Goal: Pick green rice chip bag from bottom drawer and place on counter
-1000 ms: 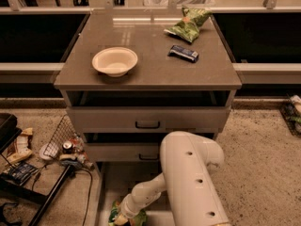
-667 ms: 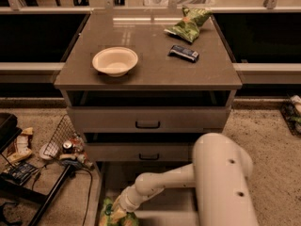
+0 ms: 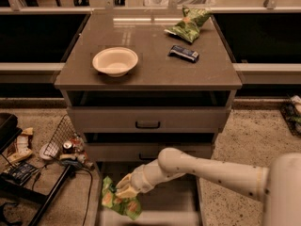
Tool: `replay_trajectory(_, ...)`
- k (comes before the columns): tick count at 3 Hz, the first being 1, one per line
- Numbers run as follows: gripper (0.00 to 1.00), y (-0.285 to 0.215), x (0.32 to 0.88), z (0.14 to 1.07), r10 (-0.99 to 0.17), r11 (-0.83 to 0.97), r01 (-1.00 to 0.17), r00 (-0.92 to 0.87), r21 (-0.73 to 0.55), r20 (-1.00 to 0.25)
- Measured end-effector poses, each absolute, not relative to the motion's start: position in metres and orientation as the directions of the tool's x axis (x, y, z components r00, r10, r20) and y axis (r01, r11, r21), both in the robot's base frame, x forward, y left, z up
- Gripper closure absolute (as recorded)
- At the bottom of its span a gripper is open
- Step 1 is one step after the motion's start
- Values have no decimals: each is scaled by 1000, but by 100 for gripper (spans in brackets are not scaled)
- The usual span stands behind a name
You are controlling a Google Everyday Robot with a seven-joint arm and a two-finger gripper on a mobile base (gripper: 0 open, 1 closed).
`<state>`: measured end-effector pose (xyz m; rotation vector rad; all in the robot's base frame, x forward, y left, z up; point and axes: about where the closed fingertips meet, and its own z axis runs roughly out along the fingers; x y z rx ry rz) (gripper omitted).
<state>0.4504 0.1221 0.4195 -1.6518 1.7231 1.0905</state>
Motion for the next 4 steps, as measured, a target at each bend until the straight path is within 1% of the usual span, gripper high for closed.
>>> replay_trajectory(1,100,61,456,490,-507,7,-979,-179,204,-843)
replay_trajectory(2,100,-3,455,553,-473,94,-972,-233,215,-849)
replay_trajectory(3,100,-53,451,624,-487,191,-964,-255,184,-835)
replay_trajectory(4,100,-53,451,624,-487,191,-964,-255,184,-835)
